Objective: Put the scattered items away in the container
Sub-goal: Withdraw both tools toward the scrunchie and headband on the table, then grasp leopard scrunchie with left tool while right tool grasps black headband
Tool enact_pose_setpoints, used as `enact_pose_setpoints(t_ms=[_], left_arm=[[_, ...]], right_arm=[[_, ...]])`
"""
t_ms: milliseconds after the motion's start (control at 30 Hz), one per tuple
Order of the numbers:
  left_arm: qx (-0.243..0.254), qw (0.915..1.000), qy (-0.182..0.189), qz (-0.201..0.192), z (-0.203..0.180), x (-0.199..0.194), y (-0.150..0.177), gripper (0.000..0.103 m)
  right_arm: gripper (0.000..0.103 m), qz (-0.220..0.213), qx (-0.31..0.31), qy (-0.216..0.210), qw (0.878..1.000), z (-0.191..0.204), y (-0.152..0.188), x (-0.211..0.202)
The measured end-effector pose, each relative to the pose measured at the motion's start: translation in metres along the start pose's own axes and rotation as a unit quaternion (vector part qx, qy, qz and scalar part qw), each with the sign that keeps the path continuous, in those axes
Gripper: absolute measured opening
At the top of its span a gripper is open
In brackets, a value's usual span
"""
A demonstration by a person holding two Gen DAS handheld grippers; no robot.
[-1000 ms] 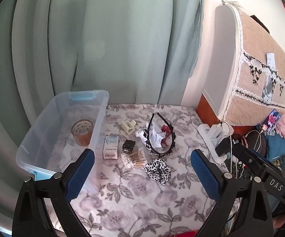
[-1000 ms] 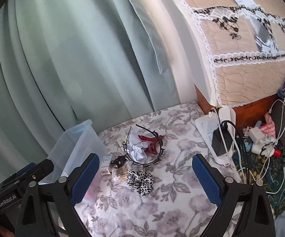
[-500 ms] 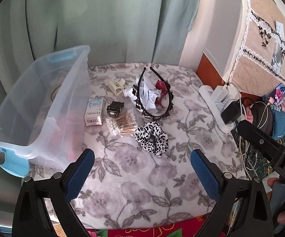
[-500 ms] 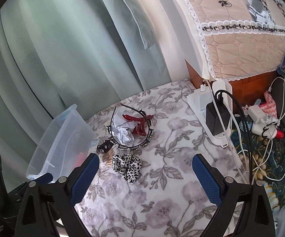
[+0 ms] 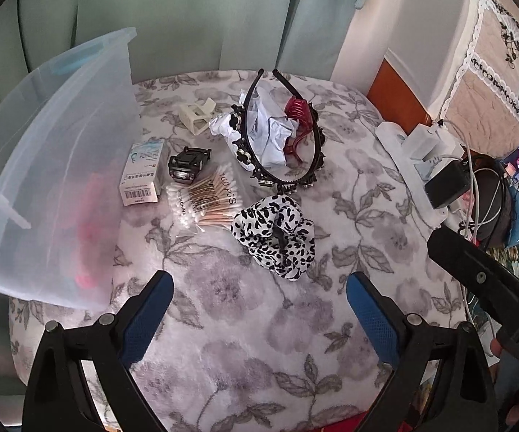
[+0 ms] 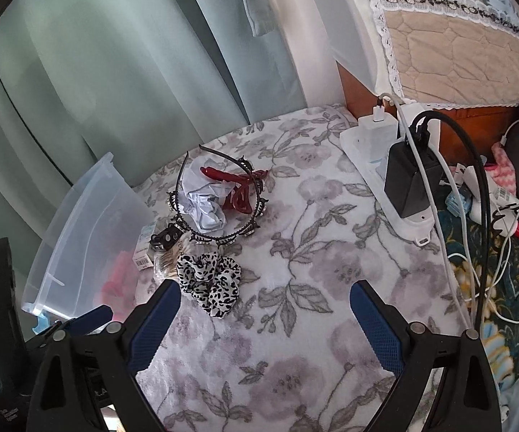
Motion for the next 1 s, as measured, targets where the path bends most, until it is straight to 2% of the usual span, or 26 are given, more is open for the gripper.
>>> enact_pose_setpoints(t_ms=[200, 300, 367, 433, 500, 700, 800, 1000], left_arm=[[-0.002, 0.9998, 0.017, 0.012, -0.006, 0.031, -0.009, 0.093], [-0.006, 0.9996, 0.021, 0.017, -0.008, 0.045, -0.013, 0.085], [-0.013, 0.9992, 0.028, 0.024, -0.009, 0.054, -0.016, 0.083], [-0.017, 0.9991, 0.03, 0.024, -0.01, 0.061, -0.018, 0.076], [-0.021, 0.9991, 0.028, 0.025, -0.01, 0.069, -0.019, 0.062], [-0.045, 0.9984, 0.024, 0.025, 0.0, 0.081, -0.023, 0.032], [-0.06, 0.9973, 0.035, 0.024, 0.008, 0.083, -0.024, 0.024], [-0.071, 0.9957, 0.055, 0.023, 0.017, 0.085, -0.025, 0.021]], right_arm=[[0.097, 0.02, -0.012, 0.011, 1.0, 0.0, -0.002, 0.022], [0.097, 0.028, -0.01, 0.015, 0.999, -0.001, -0.003, 0.032], [0.097, 0.031, -0.01, 0.016, 0.999, -0.003, -0.004, 0.037], [0.097, 0.033, -0.011, 0.019, 0.999, -0.005, -0.007, 0.042], [0.097, 0.037, -0.013, 0.019, 0.999, -0.005, -0.009, 0.048], [0.097, 0.059, -0.033, 0.012, 0.998, 0.0, -0.011, 0.07], [0.097, 0.069, -0.043, 0.005, 0.997, 0.005, -0.011, 0.085], [0.096, 0.081, -0.051, -0.01, 0.995, 0.023, -0.016, 0.121]])
Point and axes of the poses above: each gripper's, at about its wrist camera, not at the fingertips, and x roughly the way its jaws point, z to its left, y to its underside, the point moved 3 cm from there along x, roughly the way its jaws point, and after that the axes turned 6 degrees about -z, right-handed, at the moved point
